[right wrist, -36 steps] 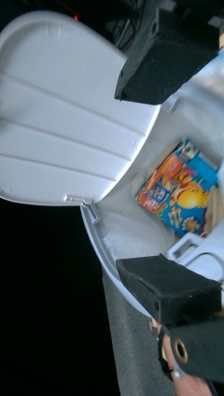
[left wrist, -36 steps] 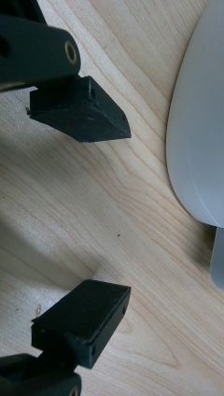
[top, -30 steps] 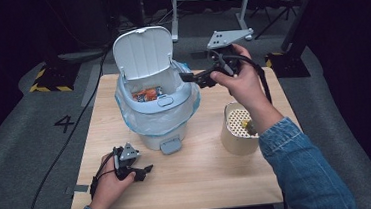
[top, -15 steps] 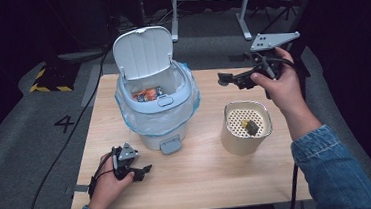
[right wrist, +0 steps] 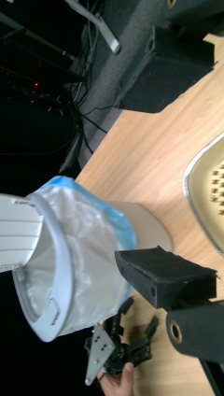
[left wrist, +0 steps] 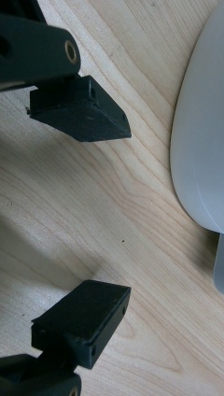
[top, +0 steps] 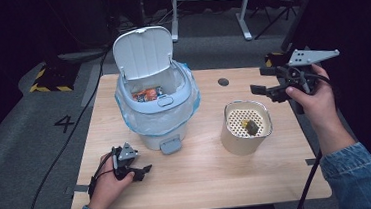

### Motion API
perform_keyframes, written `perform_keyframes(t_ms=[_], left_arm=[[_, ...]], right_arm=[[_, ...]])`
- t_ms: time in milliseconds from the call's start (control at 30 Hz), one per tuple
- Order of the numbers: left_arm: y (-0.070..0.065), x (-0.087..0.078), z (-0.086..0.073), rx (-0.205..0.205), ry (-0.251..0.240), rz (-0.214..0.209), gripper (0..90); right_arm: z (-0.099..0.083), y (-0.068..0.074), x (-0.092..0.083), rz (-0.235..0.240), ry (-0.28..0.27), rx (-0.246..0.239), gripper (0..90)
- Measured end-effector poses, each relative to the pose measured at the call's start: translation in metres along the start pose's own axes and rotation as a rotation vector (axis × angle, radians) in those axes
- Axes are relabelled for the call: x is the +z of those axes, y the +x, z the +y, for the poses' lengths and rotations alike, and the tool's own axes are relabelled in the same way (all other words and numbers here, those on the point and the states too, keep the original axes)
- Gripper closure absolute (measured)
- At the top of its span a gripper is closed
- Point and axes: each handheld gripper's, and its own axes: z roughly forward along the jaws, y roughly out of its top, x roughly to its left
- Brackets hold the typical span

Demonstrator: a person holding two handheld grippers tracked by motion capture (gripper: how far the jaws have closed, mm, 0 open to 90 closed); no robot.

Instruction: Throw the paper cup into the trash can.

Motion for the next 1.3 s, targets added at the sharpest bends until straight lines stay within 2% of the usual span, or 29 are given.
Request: perform_keyframes(t_ms=[233,333,567,767,933,1133,1300], left_arm=[[0.0,0.0,0.0,0.0,0.0,0.0,21.4],[0.0,0.0,0.0,0.0,0.0,0.0,21.4],[0.0,0.0,0.0,0.0,0.0,0.0,21.4],[0.0,0.0,0.0,0.0,0.0,0.0,21.4],[0.0,0.0,0.0,0.0,0.0,0.0,21.4],[0.0,0.0,0.0,0.002,0.002,0.002,21.3],[0.0,0.0,0.0,0.002,0.002,0.001,21.4]], right_arm=[[-0.031,-0.009,-0.021,-0.03,0.023,0.048,23.1],[-0.043,-0.008,-0.028,-0.03,0.051,0.075,25.7],[-0.072,-0.006,-0.037,-0.059,0.125,0.078,26.0],[-0.097,-0.003,-0.038,-0.093,0.153,0.078,24.9],[-0.124,-0.001,-0.04,-0.12,0.175,0.128,24.7],[-0.156,0.0,-0.037,-0.161,0.228,0.156,24.2],[-0.186,0.003,-0.033,-0.149,0.227,0.208,23.8]])
